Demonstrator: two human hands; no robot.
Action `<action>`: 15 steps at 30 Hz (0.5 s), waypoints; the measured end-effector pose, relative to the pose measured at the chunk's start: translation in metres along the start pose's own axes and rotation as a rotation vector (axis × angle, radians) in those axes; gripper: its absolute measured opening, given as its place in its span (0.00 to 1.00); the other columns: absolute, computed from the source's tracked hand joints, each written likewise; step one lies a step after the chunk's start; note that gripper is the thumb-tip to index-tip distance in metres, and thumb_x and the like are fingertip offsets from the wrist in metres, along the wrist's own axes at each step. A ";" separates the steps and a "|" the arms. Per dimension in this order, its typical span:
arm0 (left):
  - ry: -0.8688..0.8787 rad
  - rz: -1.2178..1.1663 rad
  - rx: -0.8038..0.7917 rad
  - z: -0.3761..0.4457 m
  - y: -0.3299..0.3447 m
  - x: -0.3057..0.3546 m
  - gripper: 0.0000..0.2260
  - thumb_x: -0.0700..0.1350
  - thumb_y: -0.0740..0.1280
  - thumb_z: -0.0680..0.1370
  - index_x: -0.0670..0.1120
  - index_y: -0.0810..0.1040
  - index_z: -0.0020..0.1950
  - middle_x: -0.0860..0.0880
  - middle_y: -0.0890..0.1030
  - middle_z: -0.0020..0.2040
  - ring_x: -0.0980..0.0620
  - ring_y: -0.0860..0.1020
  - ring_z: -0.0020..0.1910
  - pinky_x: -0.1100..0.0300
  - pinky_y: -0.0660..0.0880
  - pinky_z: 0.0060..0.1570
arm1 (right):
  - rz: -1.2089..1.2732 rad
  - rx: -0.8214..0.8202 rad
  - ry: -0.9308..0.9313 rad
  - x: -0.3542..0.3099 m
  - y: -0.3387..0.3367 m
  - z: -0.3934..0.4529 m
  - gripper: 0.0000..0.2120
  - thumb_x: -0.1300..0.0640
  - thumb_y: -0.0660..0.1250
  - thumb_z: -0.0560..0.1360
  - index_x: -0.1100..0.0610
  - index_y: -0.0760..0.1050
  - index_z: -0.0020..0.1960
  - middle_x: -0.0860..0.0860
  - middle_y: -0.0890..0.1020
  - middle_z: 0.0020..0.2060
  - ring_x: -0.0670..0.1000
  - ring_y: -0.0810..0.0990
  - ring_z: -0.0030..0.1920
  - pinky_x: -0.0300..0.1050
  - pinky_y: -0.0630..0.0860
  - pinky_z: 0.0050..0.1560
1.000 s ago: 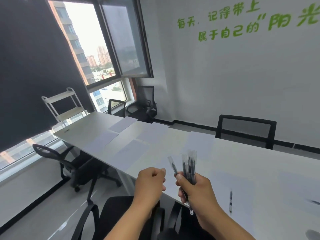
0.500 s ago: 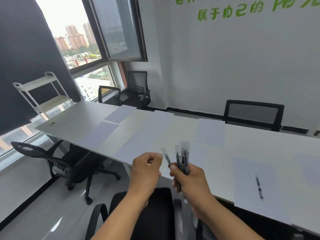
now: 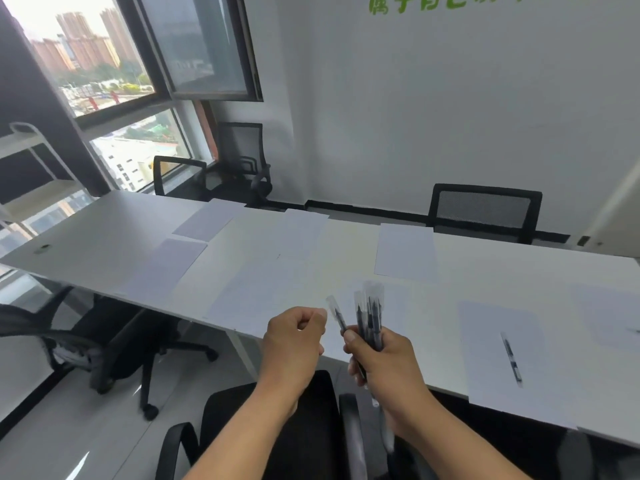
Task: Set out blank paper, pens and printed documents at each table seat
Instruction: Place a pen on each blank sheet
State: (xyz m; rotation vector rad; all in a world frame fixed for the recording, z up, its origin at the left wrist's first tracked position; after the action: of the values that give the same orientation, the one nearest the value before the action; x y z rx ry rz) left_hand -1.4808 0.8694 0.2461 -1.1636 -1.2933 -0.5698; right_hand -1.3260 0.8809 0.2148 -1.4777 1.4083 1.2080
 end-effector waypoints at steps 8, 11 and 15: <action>-0.062 0.041 -0.082 0.044 0.037 -0.020 0.11 0.51 0.69 0.85 0.49 0.85 0.47 0.53 0.83 0.38 0.63 0.80 0.30 0.60 0.75 0.41 | 0.008 0.043 0.056 0.022 -0.016 0.050 0.06 0.55 0.72 0.83 0.56 0.85 0.53 0.56 0.83 0.33 0.49 0.79 0.31 0.43 0.75 0.33; -0.094 0.065 -0.112 0.068 0.063 -0.030 0.11 0.51 0.69 0.85 0.49 0.85 0.47 0.52 0.83 0.39 0.63 0.80 0.30 0.59 0.75 0.41 | 0.010 0.069 0.082 0.033 -0.028 0.076 0.06 0.55 0.71 0.84 0.57 0.84 0.53 0.56 0.82 0.33 0.50 0.78 0.31 0.43 0.76 0.34; -0.152 0.064 -0.144 0.096 0.099 -0.043 0.11 0.50 0.69 0.85 0.49 0.85 0.45 0.52 0.83 0.39 0.57 0.80 0.34 0.60 0.74 0.40 | 0.017 0.115 0.116 0.052 -0.049 0.108 0.06 0.55 0.71 0.84 0.56 0.84 0.52 0.55 0.83 0.35 0.50 0.78 0.32 0.42 0.76 0.34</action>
State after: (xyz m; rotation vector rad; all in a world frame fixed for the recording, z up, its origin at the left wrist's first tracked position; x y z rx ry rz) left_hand -1.4471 0.9800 0.1597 -1.3841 -1.3557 -0.5429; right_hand -1.2942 0.9748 0.1310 -1.4786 1.5437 1.0473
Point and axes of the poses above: each hand's wrist, its own z-axis towards the middle knuckle, its own y-axis out of the palm, x = y × z, the point moved 2 cm from there along z, towards the middle knuckle
